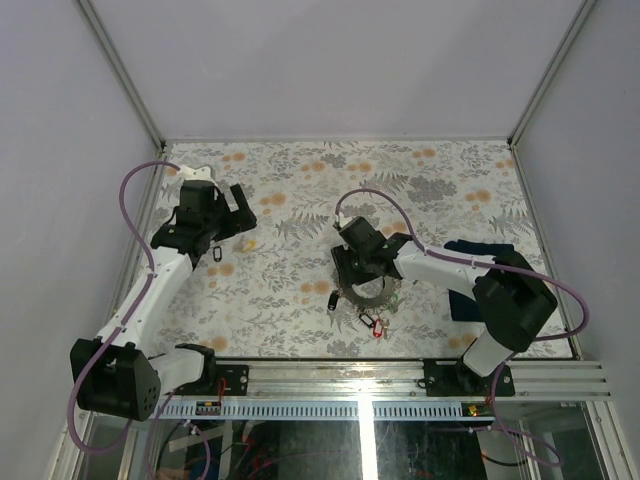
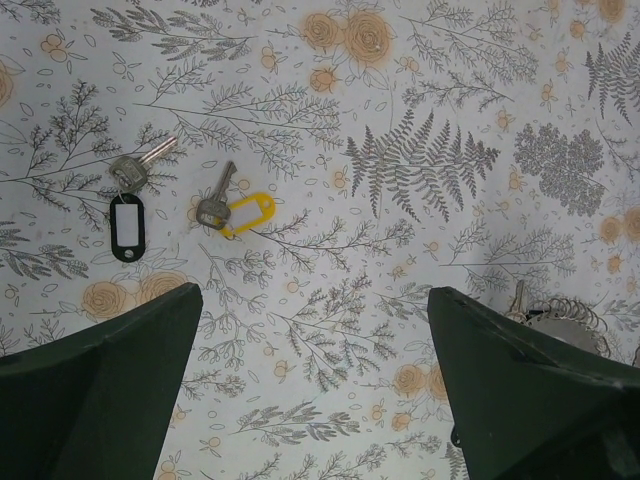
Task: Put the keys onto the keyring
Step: Pick up the keyring from the center of the board.
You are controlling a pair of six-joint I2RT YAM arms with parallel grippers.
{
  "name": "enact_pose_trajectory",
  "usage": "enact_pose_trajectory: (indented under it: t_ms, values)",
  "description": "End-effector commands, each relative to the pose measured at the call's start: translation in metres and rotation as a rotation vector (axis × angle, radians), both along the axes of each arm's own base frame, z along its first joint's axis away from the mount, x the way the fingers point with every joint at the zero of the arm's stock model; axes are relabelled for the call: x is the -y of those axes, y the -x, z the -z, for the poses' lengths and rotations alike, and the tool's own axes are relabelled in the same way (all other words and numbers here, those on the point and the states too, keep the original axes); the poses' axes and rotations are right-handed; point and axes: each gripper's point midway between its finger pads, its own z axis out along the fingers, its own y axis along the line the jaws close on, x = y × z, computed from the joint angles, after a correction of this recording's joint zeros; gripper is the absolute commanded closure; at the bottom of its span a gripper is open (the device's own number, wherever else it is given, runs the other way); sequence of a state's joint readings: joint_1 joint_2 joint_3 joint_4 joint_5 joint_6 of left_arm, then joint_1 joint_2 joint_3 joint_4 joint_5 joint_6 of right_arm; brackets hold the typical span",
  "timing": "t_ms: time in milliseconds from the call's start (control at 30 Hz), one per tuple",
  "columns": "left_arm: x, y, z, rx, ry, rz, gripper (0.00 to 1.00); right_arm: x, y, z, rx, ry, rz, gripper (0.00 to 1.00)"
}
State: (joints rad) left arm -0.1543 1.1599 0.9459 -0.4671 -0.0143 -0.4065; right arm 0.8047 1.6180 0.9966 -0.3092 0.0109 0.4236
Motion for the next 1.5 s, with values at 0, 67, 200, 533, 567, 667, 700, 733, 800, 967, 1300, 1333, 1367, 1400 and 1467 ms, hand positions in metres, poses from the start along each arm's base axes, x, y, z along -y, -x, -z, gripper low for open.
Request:
enact_pose_trajectory:
  t_ms: [0, 67, 200, 533, 567, 667, 700, 733, 800, 967, 1300, 1333, 1367, 1400, 1467]
  values:
    - [-0.001, -0.007, -0.01, 0.055, 0.001, 0.011, 0.0, -0.008, 0.007, 0.019, -0.077, -0.017, -0.019, 0.44]
    - [-0.001, -0.006, -0.009, 0.051, 0.0, 0.013, 0.0, -0.009, 0.009, 0.024, -0.091, -0.01, -0.03, 0.41]
    - [-0.002, -0.005, -0.008, 0.049, -0.004, 0.007, 0.0, -0.012, 0.007, 0.021, -0.067, -0.024, -0.069, 0.32]
    - [-0.001, -0.006, -0.006, 0.037, 0.0, 0.022, 0.0, -0.022, 0.004, 0.01, -0.01, -0.052, -0.203, 0.54]
    - [-0.001, -0.006, -0.006, 0.037, 0.001, 0.024, 0.0, -0.02, 0.004, 0.011, -0.013, -0.043, -0.202, 0.55]
    - [-0.001, -0.006, -0.005, 0.035, 0.002, 0.026, 0.0, -0.019, 0.006, 0.016, -0.027, -0.03, -0.205, 0.58]
    - [-0.001, -0.006, -0.004, 0.033, 0.003, 0.027, 0.0, -0.019, 0.007, 0.017, -0.031, -0.029, -0.208, 0.59]
    - [-0.001, -0.006, -0.005, 0.034, 0.004, 0.028, 0.0, -0.018, 0.007, 0.017, -0.033, -0.03, -0.209, 0.61]
    - [0.0, -0.006, -0.004, 0.032, 0.005, 0.029, 0.0, -0.02, 0.007, 0.016, -0.032, -0.038, -0.217, 0.64]
    - [0.001, -0.007, -0.004, 0.03, 0.01, 0.034, 0.0, -0.021, 0.008, 0.019, -0.036, -0.04, -0.23, 0.65]
    - [0.001, -0.008, -0.003, 0.025, 0.018, 0.038, 0.0, -0.026, 0.003, 0.023, -0.031, -0.038, -0.243, 0.66]
    - [0.0, -0.008, -0.002, 0.024, 0.019, 0.037, 0.0, -0.026, 0.003, 0.023, -0.032, -0.039, -0.245, 0.68]
    - [0.0, -0.009, -0.002, 0.023, 0.02, 0.036, 0.0, -0.027, 0.003, 0.022, -0.029, -0.042, -0.249, 0.71]
    - [0.0, -0.009, -0.002, 0.021, 0.022, 0.037, 0.0, -0.028, 0.003, 0.022, -0.029, -0.045, -0.252, 0.73]
    - [0.0, -0.009, -0.001, 0.018, 0.023, 0.037, 0.0, -0.028, 0.004, 0.021, -0.026, -0.05, -0.261, 0.81]
